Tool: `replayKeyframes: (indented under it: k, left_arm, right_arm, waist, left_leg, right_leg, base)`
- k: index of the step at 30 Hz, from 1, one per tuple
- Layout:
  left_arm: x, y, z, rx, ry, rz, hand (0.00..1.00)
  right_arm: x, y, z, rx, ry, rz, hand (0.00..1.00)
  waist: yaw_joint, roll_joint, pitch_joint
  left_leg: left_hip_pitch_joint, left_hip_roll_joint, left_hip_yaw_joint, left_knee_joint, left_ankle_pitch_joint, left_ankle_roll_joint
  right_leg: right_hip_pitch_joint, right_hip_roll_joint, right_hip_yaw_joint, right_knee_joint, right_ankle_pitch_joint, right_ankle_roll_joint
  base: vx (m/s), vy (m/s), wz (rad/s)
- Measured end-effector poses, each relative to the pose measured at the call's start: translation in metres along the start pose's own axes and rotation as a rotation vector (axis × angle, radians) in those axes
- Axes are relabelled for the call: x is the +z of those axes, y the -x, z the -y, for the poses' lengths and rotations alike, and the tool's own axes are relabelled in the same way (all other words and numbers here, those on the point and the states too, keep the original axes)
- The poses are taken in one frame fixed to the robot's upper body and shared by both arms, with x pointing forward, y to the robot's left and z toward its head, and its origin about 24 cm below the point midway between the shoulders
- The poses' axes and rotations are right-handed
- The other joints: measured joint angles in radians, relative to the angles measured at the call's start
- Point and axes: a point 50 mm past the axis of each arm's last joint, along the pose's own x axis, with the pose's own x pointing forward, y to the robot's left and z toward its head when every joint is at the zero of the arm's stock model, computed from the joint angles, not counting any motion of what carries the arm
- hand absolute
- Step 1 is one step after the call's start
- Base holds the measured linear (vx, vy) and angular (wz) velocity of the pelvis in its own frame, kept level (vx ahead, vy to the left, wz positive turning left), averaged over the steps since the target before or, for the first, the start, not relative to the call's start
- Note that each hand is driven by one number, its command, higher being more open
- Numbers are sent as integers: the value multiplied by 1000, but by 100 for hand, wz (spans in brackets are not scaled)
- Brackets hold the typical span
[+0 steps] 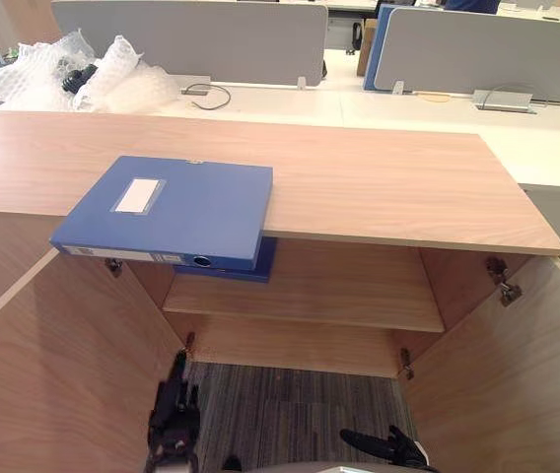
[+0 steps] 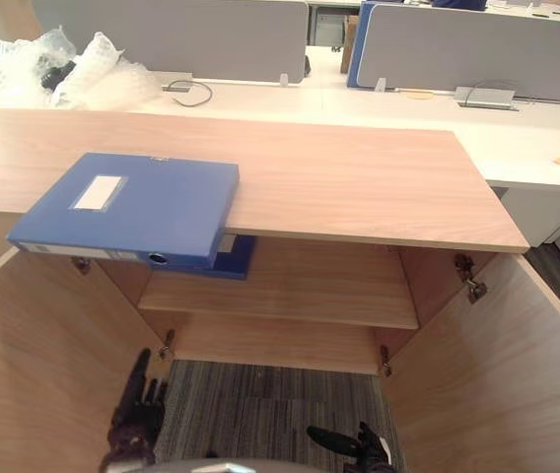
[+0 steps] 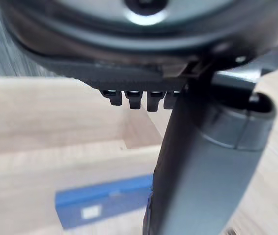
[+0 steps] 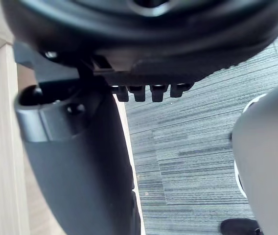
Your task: Walk over to the cabinet, pick up the folder, carry it to the office cabinet, place the folder inside the office cabinet, then close the office cabinet door
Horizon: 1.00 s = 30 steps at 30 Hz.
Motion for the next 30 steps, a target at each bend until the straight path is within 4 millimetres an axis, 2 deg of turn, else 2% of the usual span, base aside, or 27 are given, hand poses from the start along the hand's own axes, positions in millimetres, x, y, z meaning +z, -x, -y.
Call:
replayKeyframes:
  k: [3,5,8,11,14,17,20,22,24,27,30]
  left_arm:
    - [19,2,30,-102,-37,112,100]
    - [36,10,50,-126,-190,233,100]
    - [59,28,61,-72,-442,411,100]
    - [77,44,61,50,-708,574,100]
    - [89,57,62,148,-836,692,100]
    - [94,63,70,181,-881,759,100]
    - [94,72,92,236,-1096,941,100]
    - [90,80,116,180,-1167,1081,100]
    - [82,91,150,45,-1214,1253,100]
    - [75,95,173,-97,-1295,1387,100]
    - [73,94,178,-131,-1371,1448,100]
  right_arm:
    - [-4,2,2,-9,22,-5,100]
    - [-5,2,2,-13,27,-5,100]
    - [-5,4,1,-26,22,6,100]
    - [-7,6,-1,-42,8,12,100]
    - [-12,8,-6,-47,-27,1,100]
    - [-11,9,-12,-46,-62,9,100]
    - [-8,9,-14,-64,-54,18,100]
    - [-8,9,-14,-69,-53,21,100]
    - [-6,9,-14,-74,-53,25,100]
    - [-3,5,-16,-70,-38,21,100]
    - [1,2,-19,-60,-23,10,100]
  waist:
    - [28,2,2]
    - [36,1,3]
    - [40,-1,3]
    - [49,-8,0]
    - [65,-26,-11]
    - [67,-36,-18]
    - [69,-38,-19]
    - [72,-37,-20]
    - [72,-32,-24]
    - [58,-21,-43]
    - [55,-11,-48]
  left_leg:
    - [-2,-3,-4,2,-2,3]
    - [-28,-13,-30,44,-25,0]
    - [-47,-21,-60,70,-40,5]
    - [-54,-25,-80,68,-42,10]
    - [-54,-26,-85,65,-41,11]
    - [-53,-26,-93,64,-41,12]
    - [-49,-26,-96,65,-39,12]
    - [-48,-26,-100,65,-37,10]
    - [-48,-30,-104,63,-35,11]
    - [-54,-32,-94,42,-29,3]
    - [-55,-36,-78,34,-17,7]
  right_leg:
    - [4,-3,-6,-5,7,-1]
    - [20,-7,-22,-25,14,6]
    - [33,-14,-53,-27,19,14]
    - [34,-16,-67,-27,26,26]
    - [36,-17,-72,-27,29,29]
    - [39,-16,-85,-27,34,30]
    - [40,-16,-87,-27,41,32]
    - [41,-16,-88,-27,45,30]
    - [44,-17,-86,-30,48,26]
    - [33,-15,-62,-60,51,21]
    - [33,-13,-37,-83,54,17]
  base:
    - [5,16,8]
    - [-19,15,26]
    - [-52,16,29]
    - [-47,29,20]
    - [-30,18,7]
    - [-29,0,7]
    - [-25,6,4]
    - [-30,12,6]
    - [-28,8,5]
    - [-28,3,-9]
    - [0,-4,-17]
